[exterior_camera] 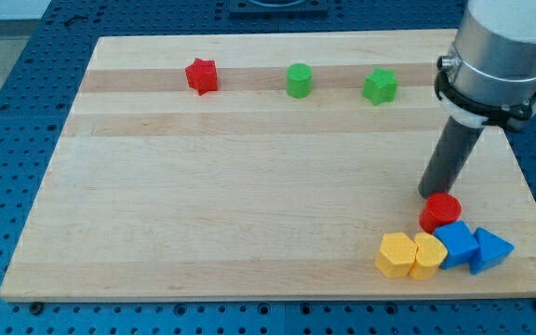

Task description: Nudge the green circle up a bit

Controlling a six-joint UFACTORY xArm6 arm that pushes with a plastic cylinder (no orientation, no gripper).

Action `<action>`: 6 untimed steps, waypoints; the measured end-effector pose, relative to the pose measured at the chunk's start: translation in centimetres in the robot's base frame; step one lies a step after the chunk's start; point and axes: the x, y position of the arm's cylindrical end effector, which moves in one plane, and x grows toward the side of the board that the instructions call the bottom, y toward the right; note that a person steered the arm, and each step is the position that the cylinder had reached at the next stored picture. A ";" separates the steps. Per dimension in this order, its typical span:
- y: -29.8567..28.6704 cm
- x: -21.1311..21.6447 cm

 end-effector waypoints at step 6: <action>-12.4 -15.8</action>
